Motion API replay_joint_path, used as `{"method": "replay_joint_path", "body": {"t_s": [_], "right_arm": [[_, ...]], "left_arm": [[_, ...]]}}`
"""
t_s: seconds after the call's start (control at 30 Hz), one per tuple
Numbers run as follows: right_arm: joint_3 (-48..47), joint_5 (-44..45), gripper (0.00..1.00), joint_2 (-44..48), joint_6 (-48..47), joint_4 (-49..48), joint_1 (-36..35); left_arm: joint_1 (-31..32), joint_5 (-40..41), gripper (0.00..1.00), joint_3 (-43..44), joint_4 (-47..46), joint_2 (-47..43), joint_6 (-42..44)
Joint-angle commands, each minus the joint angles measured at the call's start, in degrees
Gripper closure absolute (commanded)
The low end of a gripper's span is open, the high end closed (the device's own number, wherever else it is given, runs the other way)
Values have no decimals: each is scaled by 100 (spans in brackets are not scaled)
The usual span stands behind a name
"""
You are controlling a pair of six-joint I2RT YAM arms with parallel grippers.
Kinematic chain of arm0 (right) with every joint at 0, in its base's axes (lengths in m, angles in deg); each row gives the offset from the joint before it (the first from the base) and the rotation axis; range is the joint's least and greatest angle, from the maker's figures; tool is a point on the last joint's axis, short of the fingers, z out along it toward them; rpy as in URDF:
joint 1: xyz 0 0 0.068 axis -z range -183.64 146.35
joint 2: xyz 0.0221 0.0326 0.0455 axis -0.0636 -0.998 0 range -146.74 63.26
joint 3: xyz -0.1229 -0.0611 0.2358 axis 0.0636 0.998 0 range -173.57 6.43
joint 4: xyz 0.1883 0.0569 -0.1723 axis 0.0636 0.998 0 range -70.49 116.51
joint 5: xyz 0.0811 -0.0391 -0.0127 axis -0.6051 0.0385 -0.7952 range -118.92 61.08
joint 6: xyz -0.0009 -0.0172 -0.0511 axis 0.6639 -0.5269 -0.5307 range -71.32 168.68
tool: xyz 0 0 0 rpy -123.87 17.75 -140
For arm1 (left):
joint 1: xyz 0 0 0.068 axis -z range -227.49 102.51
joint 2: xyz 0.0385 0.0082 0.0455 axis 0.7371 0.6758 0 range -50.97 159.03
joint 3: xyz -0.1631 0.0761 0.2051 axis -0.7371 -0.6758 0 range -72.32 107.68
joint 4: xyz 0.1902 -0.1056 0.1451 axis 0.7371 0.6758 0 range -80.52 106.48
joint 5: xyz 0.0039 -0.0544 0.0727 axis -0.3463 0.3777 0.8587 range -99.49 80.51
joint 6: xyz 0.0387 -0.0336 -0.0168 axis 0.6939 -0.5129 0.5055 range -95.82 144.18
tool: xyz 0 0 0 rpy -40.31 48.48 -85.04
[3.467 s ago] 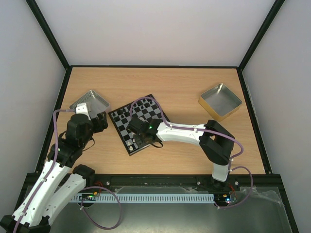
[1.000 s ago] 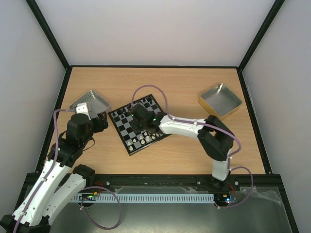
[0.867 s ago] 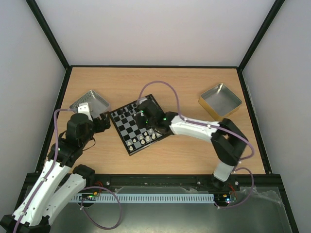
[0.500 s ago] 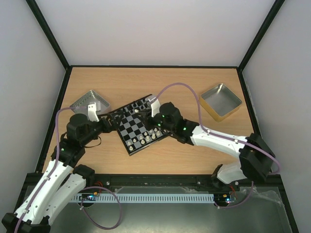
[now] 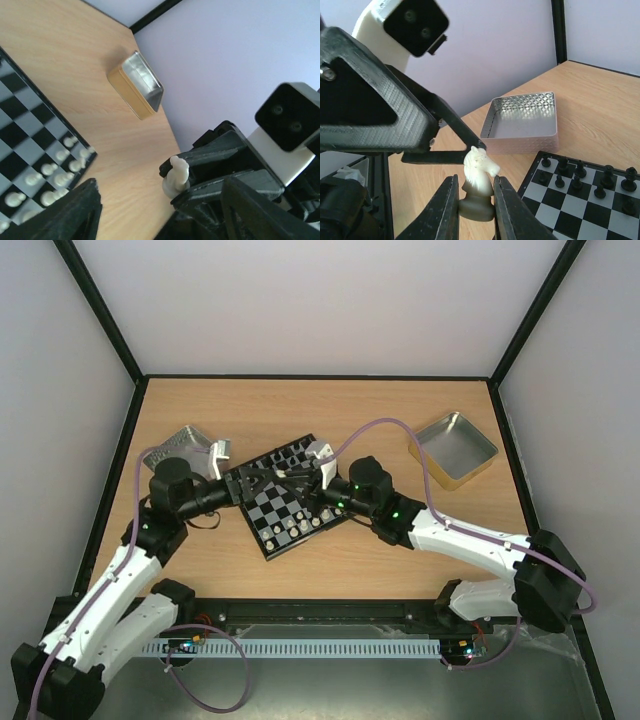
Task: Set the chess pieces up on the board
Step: Place the chess piece on the chessboard.
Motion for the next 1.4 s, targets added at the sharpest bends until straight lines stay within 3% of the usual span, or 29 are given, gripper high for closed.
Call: {"method": "replay_joint_path", "body": {"t_s": [0.0, 0.23, 0.63, 0.73, 0.8, 0.97, 1.13, 1.37], "right_arm": [[-69, -296, 85, 100, -350, -36, -1], [-379, -480, 84, -120, -633, 586, -7], [-434, -503, 82, -284, -653, 712, -7], [-449, -337, 76, -298, -477, 711, -9], [-453, -197, 65, -293, -332, 729, -5], [-282, 283, 47, -25, 41, 712, -9], [7, 1989, 43, 546, 746, 768, -2], [-18, 4242, 41, 946, 1523, 1468, 0]], "left_arm": [[-16, -647, 38, 199, -229, 207, -207], [-8, -943, 61, 133, -456, 582, -375], [-7, -1059, 95, -42, -621, 797, -406], [-7, -1037, 98, -50, -540, 780, -293], [-7, -843, 98, -8, -295, 743, -96], [-7, 430, 98, 213, 737, 580, 808], [286, 2123, 98, 186, 1413, 398, 1400], [1982, 4685, 98, 178, 1912, 727, 1336]]}}
